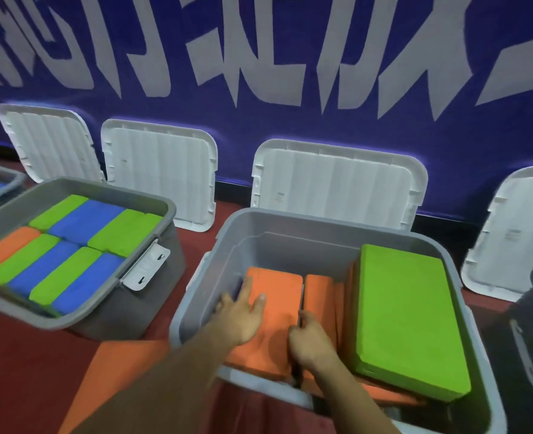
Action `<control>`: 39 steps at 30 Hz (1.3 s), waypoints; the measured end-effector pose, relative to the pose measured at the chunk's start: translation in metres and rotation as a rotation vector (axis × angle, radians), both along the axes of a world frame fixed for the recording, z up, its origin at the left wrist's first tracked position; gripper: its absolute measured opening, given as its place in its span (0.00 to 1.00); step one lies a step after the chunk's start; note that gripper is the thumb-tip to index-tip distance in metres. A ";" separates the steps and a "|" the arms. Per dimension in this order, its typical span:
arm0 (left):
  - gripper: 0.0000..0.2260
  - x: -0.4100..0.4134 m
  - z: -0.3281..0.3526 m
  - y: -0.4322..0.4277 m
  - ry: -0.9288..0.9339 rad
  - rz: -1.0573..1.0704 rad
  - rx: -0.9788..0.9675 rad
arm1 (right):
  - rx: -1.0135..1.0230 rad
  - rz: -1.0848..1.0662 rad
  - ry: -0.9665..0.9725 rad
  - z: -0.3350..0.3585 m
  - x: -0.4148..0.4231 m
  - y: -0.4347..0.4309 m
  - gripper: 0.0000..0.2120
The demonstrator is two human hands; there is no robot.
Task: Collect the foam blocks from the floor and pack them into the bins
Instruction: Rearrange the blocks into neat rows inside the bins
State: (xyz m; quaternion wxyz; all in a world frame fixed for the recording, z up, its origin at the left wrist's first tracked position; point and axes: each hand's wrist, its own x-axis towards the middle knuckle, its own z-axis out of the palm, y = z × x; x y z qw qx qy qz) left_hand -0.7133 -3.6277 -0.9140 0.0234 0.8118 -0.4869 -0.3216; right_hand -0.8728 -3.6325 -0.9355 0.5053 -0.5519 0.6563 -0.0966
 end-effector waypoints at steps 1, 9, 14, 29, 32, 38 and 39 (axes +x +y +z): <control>0.30 0.000 -0.010 -0.002 0.013 0.015 0.043 | 0.034 0.009 0.031 -0.008 0.002 -0.004 0.26; 0.32 -0.004 -0.041 -0.014 0.131 0.094 0.142 | 0.042 -0.006 0.171 -0.002 0.014 -0.015 0.23; 0.33 0.000 -0.032 -0.010 0.211 0.147 0.134 | 0.157 0.022 0.082 0.011 0.036 -0.014 0.20; 0.33 0.022 0.119 0.028 -0.024 -0.147 -0.317 | -0.522 -0.260 -0.204 0.120 0.032 0.015 0.42; 0.31 0.048 0.143 0.078 -0.046 -0.123 -0.322 | -0.582 -0.079 -0.200 0.143 0.051 0.042 0.34; 0.31 0.103 0.145 0.194 -0.051 0.149 -0.349 | -0.550 0.197 -0.271 0.132 0.114 0.113 0.33; 0.30 0.108 0.140 0.210 -0.042 0.188 -0.266 | -0.534 0.235 -0.268 0.125 0.123 0.125 0.34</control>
